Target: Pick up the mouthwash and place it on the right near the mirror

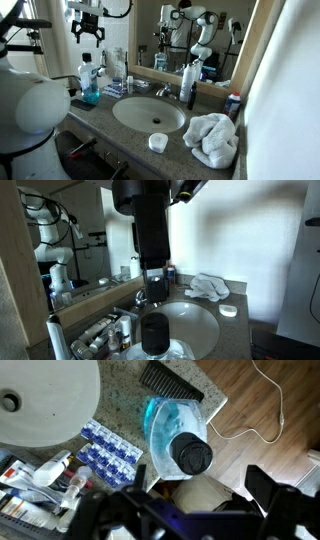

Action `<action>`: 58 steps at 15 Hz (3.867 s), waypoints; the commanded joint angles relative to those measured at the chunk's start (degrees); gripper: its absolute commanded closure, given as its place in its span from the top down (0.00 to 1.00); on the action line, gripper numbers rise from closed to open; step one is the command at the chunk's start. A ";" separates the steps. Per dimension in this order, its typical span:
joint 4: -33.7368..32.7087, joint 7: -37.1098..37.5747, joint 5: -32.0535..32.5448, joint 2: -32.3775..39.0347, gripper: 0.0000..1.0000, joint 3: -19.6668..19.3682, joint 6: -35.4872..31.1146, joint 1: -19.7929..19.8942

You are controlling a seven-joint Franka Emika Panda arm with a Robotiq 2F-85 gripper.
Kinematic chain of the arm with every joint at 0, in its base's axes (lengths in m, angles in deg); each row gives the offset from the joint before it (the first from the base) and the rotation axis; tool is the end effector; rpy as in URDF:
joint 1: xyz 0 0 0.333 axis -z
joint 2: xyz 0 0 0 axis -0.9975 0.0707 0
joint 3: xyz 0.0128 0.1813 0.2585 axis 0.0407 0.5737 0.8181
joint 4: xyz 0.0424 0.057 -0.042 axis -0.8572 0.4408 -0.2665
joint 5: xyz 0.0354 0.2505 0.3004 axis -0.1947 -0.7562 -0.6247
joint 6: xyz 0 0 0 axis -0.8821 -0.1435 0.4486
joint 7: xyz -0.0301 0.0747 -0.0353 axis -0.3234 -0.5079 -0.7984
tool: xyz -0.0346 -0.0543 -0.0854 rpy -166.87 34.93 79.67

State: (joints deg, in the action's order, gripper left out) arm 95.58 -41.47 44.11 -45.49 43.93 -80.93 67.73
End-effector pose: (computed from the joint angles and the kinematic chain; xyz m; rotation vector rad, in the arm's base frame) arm 0.3984 0.3051 0.5391 -2.8042 -1.1138 0.1271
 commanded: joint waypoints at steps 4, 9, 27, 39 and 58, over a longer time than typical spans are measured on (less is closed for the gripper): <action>1.06 -0.30 -0.90 1.13 1.00 1.66 -0.05 -1.38; 3.65 0.60 -0.68 0.59 1.00 1.90 -0.80 -1.47; 8.59 -0.57 -0.49 2.21 1.00 0.65 -10.13 -0.62; 8.00 0.09 -0.07 4.62 0.75 0.75 -10.43 -0.57; 3.25 1.89 0.26 4.20 0.24 0.49 -7.24 -0.25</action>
State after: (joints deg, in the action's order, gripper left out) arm 101.35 -40.94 44.16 -40.61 44.48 -90.53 66.84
